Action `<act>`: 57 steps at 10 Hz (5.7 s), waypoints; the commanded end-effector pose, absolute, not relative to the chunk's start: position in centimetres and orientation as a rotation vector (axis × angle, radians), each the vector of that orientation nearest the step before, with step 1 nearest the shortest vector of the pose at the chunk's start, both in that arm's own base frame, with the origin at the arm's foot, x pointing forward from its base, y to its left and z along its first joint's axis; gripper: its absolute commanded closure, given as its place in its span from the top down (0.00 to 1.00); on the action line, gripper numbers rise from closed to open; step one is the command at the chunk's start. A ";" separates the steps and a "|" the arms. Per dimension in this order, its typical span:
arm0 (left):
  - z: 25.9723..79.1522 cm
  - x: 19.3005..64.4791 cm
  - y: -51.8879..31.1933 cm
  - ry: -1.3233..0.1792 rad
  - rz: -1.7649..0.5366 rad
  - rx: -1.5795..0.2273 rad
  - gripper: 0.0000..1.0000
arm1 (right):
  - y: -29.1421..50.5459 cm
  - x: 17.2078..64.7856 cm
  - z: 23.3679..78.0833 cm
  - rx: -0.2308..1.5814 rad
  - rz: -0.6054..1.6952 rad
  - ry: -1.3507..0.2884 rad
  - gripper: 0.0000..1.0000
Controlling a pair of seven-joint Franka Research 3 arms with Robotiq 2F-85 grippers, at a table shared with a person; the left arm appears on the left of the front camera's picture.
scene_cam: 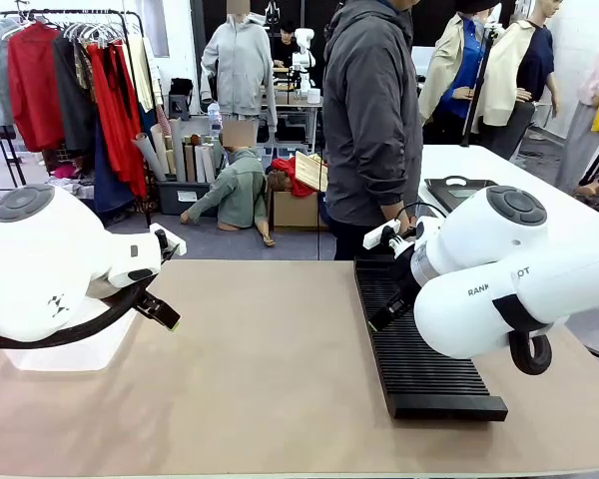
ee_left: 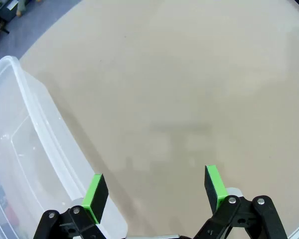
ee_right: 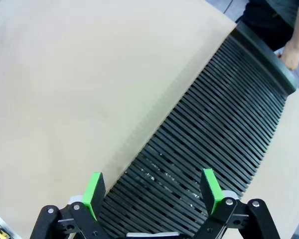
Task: Sort PCBs into racks and boxes based on the side picked up.
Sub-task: Pick up the Blank PCB handed by the Human.
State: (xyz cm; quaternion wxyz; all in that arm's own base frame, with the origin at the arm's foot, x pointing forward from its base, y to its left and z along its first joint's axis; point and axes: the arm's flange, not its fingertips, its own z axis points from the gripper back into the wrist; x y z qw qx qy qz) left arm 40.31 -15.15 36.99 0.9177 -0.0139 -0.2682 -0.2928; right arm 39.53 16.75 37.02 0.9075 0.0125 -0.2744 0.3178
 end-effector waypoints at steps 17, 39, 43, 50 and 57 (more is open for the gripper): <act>49.9 46.3 -5.1 -0.269 -0.654 -0.896 1.00 | 6.2 42.4 50.4 0.745 0.331 -0.315 1.00; 46.4 42.8 10.9 -0.496 -0.224 -1.385 1.00 | -8.1 38.5 45.8 1.425 0.192 -0.461 1.00; 46.4 42.8 10.9 -0.496 -0.224 -1.385 1.00 | -8.1 38.5 45.8 1.425 0.192 -0.461 1.00; 46.4 42.8 10.9 -0.496 -0.224 -1.385 1.00 | -8.1 38.5 45.8 1.425 0.192 -0.461 1.00; 46.4 42.8 10.9 -0.496 -0.224 -1.385 1.00 | -8.1 38.5 45.8 1.425 0.192 -0.461 1.00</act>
